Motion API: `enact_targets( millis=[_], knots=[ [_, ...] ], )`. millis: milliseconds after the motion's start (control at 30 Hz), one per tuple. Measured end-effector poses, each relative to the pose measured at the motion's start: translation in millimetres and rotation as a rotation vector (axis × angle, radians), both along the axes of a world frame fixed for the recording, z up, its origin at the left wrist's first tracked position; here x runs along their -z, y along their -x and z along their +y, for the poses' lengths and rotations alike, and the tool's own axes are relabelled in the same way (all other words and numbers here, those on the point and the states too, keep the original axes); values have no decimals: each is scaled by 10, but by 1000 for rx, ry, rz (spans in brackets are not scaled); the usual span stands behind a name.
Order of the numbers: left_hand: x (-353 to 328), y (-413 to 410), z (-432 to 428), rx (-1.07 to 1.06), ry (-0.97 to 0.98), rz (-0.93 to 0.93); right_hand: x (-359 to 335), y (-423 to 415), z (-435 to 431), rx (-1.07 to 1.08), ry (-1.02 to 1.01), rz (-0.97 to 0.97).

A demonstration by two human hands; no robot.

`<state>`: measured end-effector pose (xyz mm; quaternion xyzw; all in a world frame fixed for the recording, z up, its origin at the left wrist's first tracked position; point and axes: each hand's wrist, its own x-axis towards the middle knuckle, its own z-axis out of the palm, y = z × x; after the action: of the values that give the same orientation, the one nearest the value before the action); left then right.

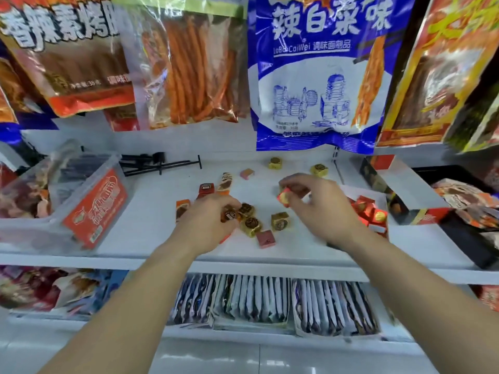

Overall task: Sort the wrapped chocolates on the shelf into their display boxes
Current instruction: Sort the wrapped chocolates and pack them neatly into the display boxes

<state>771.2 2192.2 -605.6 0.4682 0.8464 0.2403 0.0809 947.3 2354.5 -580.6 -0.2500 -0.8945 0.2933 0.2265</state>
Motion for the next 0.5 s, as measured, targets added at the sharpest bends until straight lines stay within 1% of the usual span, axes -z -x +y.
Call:
enact_targets(
  millis=[100,167,200,267,300,333,400,500],
  knots=[
    [-34,-183,137,41,-30,4,-133,-434,258,129,-21,7],
    [-67,-377,266,92,-44,-2,-98,-670,432,181,-1,-67],
    [-88,-472,331,114,-48,-6,-57,-757,490,187,-3,-132],
    [-111,-618,440,135,-64,-41,28,-871,564,175,-69,-230],
    [-118,-661,473,136,-68,-72,50,-895,581,171,-117,-236],
    [-125,-682,488,130,-71,-90,48,-893,574,177,-149,-220],
    [-122,-627,477,94,-74,-53,15,-814,520,181,-177,-161],
    [-102,-354,348,-54,-47,7,-14,-508,336,67,-196,-145]
  ],
)
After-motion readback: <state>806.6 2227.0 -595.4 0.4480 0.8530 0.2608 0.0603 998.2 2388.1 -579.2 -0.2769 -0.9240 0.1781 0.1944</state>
